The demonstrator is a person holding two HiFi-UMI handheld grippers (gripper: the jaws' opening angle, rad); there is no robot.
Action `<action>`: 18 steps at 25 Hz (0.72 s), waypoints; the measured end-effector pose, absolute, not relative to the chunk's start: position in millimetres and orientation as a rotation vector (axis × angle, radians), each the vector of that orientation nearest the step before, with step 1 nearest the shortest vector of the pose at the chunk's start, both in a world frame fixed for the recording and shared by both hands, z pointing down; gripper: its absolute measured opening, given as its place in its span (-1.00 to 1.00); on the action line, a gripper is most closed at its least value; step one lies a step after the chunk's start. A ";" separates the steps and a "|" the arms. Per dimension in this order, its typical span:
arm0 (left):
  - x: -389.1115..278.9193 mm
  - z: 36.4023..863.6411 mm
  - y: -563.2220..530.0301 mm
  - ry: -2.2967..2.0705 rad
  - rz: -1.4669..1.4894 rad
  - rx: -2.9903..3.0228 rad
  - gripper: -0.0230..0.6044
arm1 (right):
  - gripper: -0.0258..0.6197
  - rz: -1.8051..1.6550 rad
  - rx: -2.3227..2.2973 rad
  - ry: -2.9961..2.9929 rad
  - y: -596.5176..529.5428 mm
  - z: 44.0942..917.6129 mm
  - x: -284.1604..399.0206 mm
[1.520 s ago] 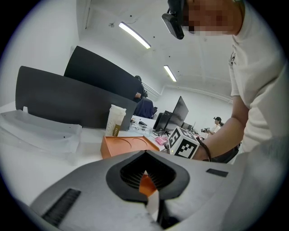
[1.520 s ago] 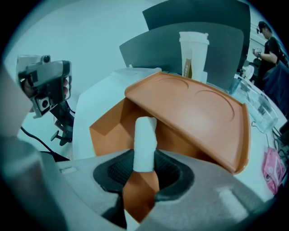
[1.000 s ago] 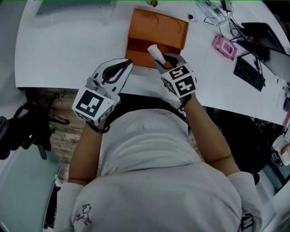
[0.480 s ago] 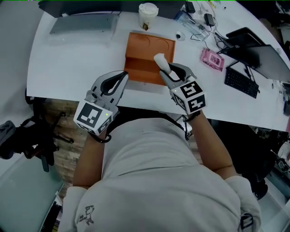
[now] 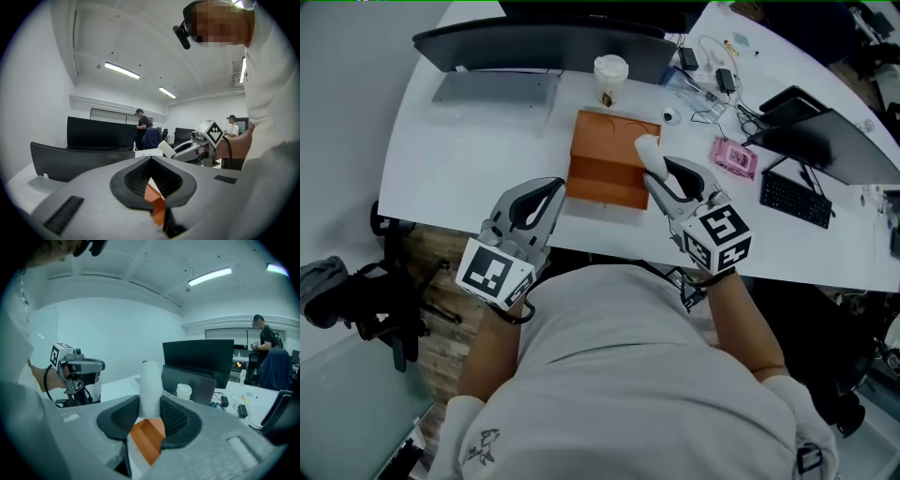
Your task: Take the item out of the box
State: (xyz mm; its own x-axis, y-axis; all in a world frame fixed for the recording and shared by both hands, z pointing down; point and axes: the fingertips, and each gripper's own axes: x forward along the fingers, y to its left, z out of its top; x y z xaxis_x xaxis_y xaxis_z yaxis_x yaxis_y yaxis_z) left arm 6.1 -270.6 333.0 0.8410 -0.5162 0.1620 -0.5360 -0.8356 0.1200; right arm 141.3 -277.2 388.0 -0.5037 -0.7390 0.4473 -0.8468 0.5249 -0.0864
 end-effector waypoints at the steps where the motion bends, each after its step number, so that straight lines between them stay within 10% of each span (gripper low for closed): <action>1: 5.9 330.3 -269.0 -0.826 0.182 2.862 -0.93 | -0.49 0.415 1.315 -2.418 -276.4 384.1 142.0; 18: -9.1 313.0 -253.6 -0.925 0.208 2.872 -0.93 | -0.49 0.374 1.271 -2.483 -269.9 372.3 136.5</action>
State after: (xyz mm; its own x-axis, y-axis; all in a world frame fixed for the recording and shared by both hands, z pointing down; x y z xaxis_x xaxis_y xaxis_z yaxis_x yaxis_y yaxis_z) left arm -9.1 -253.6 313.0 0.8042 -0.5707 0.1661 -0.5868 -0.8067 0.0691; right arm 136.5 -269.9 372.3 -0.5497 -0.7328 0.4009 -0.8184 0.5686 -0.0830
